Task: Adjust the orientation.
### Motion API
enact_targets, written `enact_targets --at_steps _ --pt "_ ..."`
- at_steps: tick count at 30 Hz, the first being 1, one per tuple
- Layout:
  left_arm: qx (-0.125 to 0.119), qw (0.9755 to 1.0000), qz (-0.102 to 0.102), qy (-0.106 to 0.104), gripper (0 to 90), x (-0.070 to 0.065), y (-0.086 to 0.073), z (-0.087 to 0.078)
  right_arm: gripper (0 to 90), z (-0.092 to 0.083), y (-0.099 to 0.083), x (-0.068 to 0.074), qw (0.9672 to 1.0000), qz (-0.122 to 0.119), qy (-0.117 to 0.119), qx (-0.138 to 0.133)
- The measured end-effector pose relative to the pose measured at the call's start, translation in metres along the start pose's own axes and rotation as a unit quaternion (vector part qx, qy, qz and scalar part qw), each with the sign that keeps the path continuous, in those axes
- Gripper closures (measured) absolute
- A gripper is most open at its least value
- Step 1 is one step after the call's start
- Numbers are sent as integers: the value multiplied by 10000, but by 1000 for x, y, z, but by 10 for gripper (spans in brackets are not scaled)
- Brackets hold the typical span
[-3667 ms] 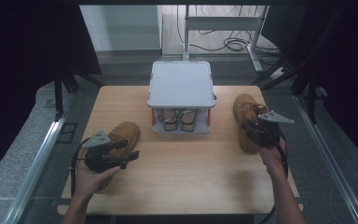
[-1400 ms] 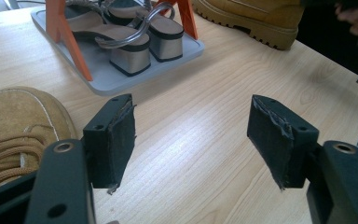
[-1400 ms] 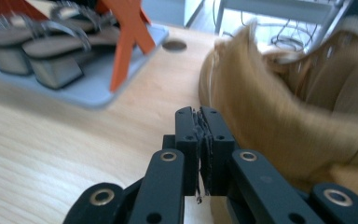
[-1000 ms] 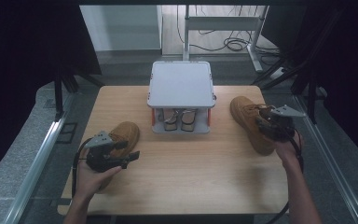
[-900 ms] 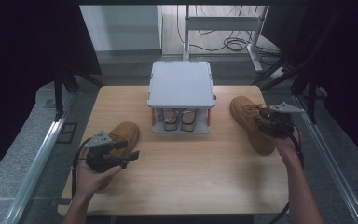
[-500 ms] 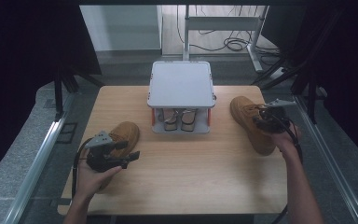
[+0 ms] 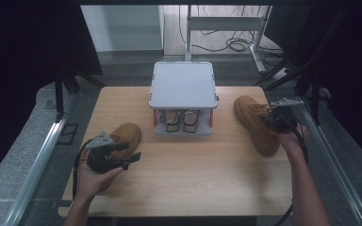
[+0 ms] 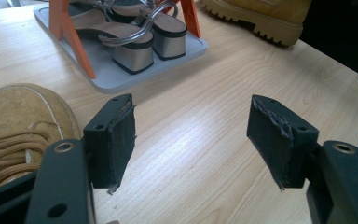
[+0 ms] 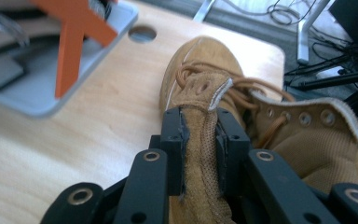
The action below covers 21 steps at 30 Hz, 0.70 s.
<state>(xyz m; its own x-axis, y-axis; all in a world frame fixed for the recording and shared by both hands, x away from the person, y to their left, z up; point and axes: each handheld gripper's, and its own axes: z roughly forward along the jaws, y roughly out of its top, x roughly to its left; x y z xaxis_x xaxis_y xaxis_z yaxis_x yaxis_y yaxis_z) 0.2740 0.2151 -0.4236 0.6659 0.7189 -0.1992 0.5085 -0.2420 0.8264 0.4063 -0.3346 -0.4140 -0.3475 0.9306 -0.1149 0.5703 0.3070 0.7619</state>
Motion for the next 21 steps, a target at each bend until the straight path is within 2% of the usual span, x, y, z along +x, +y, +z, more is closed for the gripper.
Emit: enact_targets --at_steps 3,10,17,21 --pt "-8 10000 -18 13 331 1 0 -1 767 -10 1 -6 9994 168 1 -292" --pt "-12 10000 -2 4 331 0 0 -1 774 -43 -3 -6 9968 273 56 -751" --pt "3 10000 6 -19 330 -1 1 0 775 -86 -16 16 9921 -75 118 -1247" --pt "-8 10000 11 -29 330 -2 1 0 774 -102 -31 29 9903 -243 206 -1352"
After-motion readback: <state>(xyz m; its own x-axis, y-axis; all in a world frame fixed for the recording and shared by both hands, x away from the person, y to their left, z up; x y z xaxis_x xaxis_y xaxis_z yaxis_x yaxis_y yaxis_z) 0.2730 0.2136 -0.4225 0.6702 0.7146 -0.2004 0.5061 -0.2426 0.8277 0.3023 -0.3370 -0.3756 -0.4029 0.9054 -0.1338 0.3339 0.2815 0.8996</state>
